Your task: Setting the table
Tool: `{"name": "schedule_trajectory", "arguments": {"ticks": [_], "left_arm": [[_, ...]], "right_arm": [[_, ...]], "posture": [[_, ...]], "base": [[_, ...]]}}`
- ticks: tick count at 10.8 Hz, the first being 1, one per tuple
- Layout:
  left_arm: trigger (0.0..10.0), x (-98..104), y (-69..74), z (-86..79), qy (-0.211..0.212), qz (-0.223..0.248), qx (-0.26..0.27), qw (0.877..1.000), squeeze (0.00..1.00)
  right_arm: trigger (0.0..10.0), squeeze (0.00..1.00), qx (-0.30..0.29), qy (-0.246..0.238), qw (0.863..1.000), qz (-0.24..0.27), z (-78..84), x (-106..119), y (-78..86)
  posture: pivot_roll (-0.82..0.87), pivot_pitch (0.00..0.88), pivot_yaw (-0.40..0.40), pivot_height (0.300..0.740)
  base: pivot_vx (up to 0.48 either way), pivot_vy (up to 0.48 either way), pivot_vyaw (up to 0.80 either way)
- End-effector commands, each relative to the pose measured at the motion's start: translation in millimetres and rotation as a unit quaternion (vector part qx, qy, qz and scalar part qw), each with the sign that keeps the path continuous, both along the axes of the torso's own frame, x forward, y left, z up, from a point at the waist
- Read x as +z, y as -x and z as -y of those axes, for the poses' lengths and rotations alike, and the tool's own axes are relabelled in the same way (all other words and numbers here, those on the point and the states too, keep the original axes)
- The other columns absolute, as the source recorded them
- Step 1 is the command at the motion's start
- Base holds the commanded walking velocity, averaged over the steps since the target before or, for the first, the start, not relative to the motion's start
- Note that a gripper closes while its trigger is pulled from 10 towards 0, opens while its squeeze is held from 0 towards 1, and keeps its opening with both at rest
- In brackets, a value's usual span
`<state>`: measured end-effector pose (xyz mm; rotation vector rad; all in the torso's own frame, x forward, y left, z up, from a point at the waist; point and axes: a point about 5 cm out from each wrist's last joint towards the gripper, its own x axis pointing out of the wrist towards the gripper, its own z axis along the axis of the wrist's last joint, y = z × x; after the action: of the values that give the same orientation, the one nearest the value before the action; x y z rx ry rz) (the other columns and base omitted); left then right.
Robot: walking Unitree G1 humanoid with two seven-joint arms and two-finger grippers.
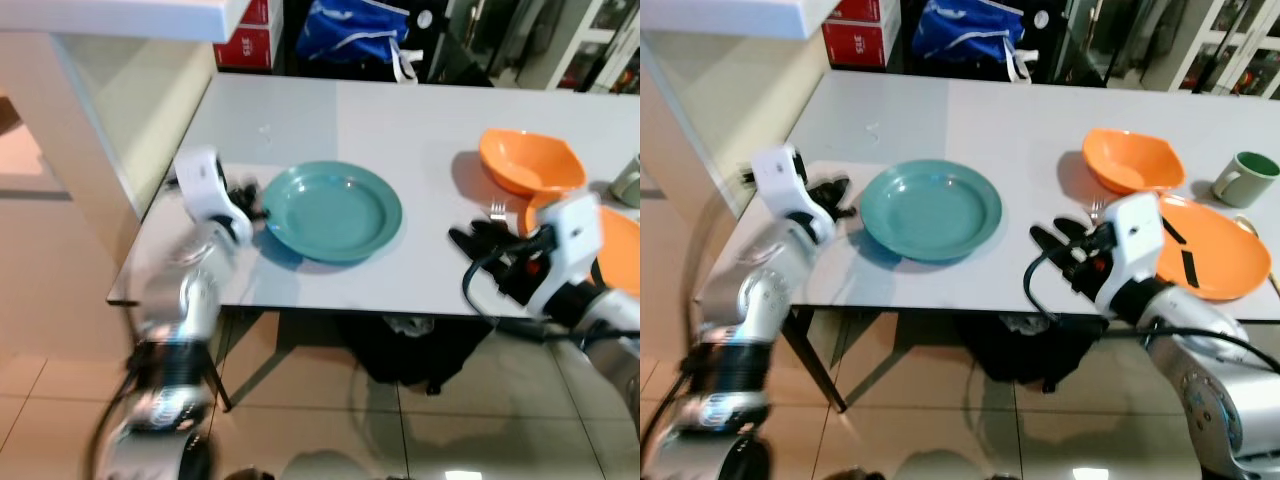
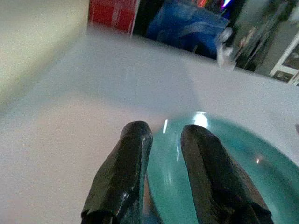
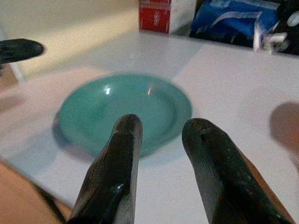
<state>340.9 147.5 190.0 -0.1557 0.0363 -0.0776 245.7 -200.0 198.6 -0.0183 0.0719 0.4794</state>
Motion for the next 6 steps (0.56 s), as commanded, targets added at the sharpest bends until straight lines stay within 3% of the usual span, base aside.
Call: {"name": "schedule_trajectory", "arguments": {"ticks": [1,2,3,4,6], "left_arm": [[10.0,7.8,9.2,4.6,-0.033,0.025,-0.027,0.999,0.00],[10.0,14.4,33.0,6.3,-0.061,0.047,-0.072,0.994,1.00],[10.0,13.6,52.1,7.4,-0.095,0.054,-0.097,0.989,1.00],[10.0,7.3,63.2,4.4,-0.101,0.051,-0.093,0.989,1.00],[10.0,0.5,66.0,-8.6,-0.114,0.048,-0.060,0.990,1.00]], "right_arm": [[10.0,0.00,-0.015,-0.006,1.000,0.016,-1.7,2.2,-1.9],[10.0,0.00,-0.065,-0.048,0.997,0.014,-7.3,-5.7,-7.0],[10.0,1.00,-0.072,-0.072,0.995,-0.001,-15.5,-17.4,-7.7],[10.0,1.00,-0.087,-0.092,0.992,-0.006,-21.7,-25.2,-9.6],[10.0,1.00,-0.093,-0.104,0.990,-0.001,-31.7,-29.5,-16.0]], "posture": [[-0.15,0.006,-0.010,0.740],[-0.10,0.001,-0.028,0.740],[-0.07,0.003,-0.043,0.740],[-0.05,0.000,-0.050,0.740],[-0.02,0.000,-0.052,0.740]], "base": [[0.000,0.000,0.00],[0.000,0.000,0.00],[0.000,0.000,0.00],[0.000,0.000,0.00],[0.000,0.000,0.00]]}}
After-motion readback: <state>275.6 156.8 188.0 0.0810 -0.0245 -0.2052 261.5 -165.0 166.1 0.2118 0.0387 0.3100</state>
